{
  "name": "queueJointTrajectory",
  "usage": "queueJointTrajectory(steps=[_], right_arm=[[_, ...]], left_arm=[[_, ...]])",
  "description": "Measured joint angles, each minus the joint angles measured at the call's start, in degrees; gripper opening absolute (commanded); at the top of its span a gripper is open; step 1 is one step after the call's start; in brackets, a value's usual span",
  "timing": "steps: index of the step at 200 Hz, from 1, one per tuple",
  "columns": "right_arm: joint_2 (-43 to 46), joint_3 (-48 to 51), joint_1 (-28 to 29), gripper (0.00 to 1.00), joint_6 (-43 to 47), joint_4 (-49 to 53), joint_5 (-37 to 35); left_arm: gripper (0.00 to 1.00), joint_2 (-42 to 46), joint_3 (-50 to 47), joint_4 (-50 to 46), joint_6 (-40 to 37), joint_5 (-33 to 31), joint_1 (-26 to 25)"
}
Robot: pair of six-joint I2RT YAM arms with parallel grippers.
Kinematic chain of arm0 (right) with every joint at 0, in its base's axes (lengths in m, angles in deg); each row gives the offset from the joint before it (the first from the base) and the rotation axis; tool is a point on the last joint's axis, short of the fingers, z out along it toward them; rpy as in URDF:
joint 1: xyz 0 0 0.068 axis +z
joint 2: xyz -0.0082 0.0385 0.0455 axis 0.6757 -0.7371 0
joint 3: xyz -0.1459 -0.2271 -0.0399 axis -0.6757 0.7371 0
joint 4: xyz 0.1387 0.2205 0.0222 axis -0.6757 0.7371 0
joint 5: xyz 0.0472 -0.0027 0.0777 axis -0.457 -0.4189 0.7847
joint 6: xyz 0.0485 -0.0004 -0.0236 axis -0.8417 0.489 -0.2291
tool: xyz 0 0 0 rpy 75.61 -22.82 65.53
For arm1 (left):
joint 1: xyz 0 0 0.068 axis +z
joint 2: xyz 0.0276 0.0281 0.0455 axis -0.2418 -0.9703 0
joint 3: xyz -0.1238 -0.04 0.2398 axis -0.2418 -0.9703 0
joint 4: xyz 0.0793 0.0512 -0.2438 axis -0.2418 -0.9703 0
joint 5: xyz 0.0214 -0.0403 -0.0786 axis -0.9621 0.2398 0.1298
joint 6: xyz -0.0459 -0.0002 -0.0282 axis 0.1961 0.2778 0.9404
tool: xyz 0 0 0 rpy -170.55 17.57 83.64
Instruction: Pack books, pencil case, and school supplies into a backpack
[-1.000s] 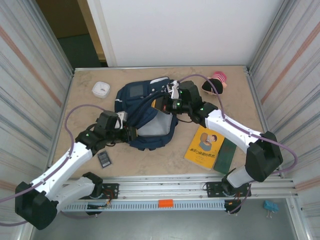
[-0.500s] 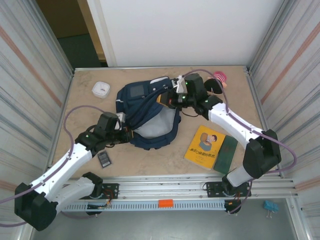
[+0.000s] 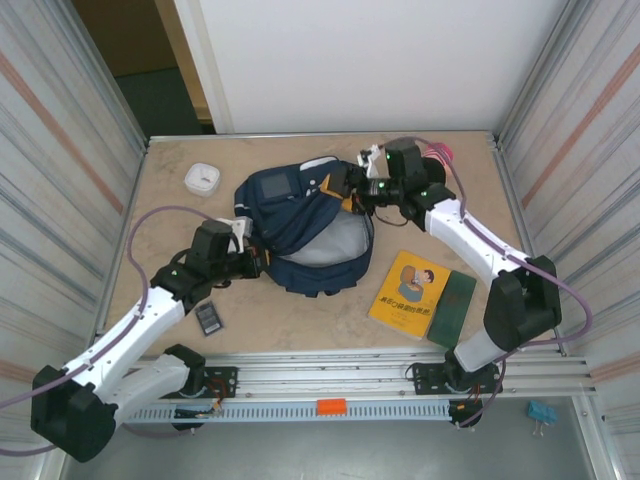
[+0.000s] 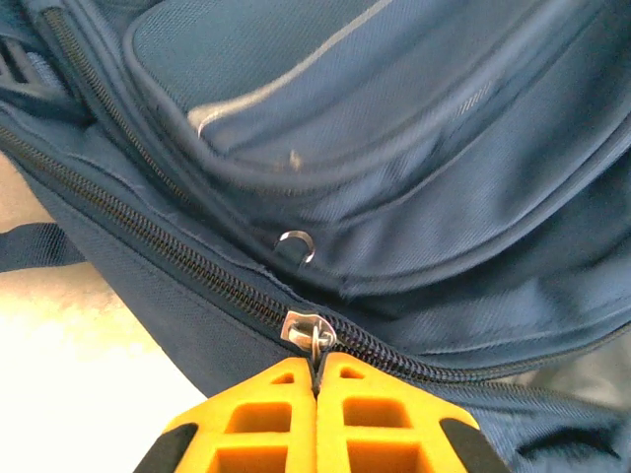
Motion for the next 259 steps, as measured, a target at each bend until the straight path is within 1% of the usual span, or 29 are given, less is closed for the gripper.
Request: queueJointTrajectory(steps=[15, 33, 41, 46, 51, 70, 87, 98, 119, 136, 157, 171, 204, 235, 241, 248, 259], right_arm=[[0.46, 4.04, 2.51, 0.58, -3.89, -1.01, -3.91], [0.9, 6.43, 6.4, 0.59, -6.73, -0.94, -9.64], [1.57, 7.23, 8.04, 0.58, -7.63, -0.92, -12.31], [2.1, 7.8, 8.96, 0.56, -8.44, -1.07, -13.99], [2.73, 8.33, 9.79, 0.52, -8.81, -1.18, -15.41], [4.81, 10.12, 11.98, 0.23, -10.36, -1.62, -19.96], [5.11, 10.38, 11.87, 0.07, -10.56, -1.57, -20.96], [5.11, 9.97, 10.82, 0.01, -8.83, -0.66, -19.76], [4.61, 5.22, 6.73, 0.01, -4.28, 5.05, -14.49], [2.84, -3.21, 2.4, 0.02, 1.14, 11.17, -8.61], [-0.13, -14.64, -1.44, 0.02, 8.13, 17.81, -0.9], [-1.31, -19.45, -2.91, 0.02, 10.82, 20.35, 3.52], [-3.54, -25.49, -4.35, 0.02, 13.33, 24.11, 10.43], [-4.79, -26.18, -4.28, 0.02, 14.27, 25.27, 12.15], [-4.85, -26.18, -4.31, 0.01, 14.27, 25.57, 12.04], [-4.87, -26.16, -4.31, 0.01, 14.27, 25.68, 11.67], [-4.87, -26.03, -4.31, 0.01, 14.21, 25.27, 10.75]], left_arm=[[0.0, -0.24, -0.22, 0.87, 0.79, 0.31, -0.59], [0.0, -0.31, -0.22, 1.95, 1.75, 0.68, -1.36], [0.0, -0.37, -0.22, 2.34, 2.05, 0.66, -1.6], [0.0, -0.42, -0.22, 2.56, 2.23, 0.63, -1.7], [0.0, -0.48, -0.24, 2.82, 2.32, 0.68, -1.73], [0.0, -0.61, -0.48, 3.69, 2.89, 0.7, -2.05], [0.0, -0.68, -0.48, 3.65, 2.91, 0.48, -2.14], [0.0, -0.66, -0.48, 3.48, 2.58, -0.52, -2.32], [0.0, -0.66, -0.52, 2.89, 0.61, -2.67, -2.32], [0.0, -0.66, -0.59, 2.97, -1.29, -3.76, -1.57], [0.0, -1.05, -0.74, 4.72, -3.15, -5.22, 0.87], [0.0, -2.12, -0.9, 6.36, -4.04, -6.27, 2.91], [0.0, -8.79, -1.31, 11.47, -5.53, -7.56, 7.67], [0.0, -17.14, 0.81, 16.57, -6.84, -8.04, 9.73], [0.04, -18.82, 1.86, 17.05, -7.08, -8.02, 10.05], [0.13, -20.31, 3.06, 17.31, -7.48, -7.96, 10.36], [0.33, -22.03, 4.98, 17.46, -8.07, -7.8, 10.88]])
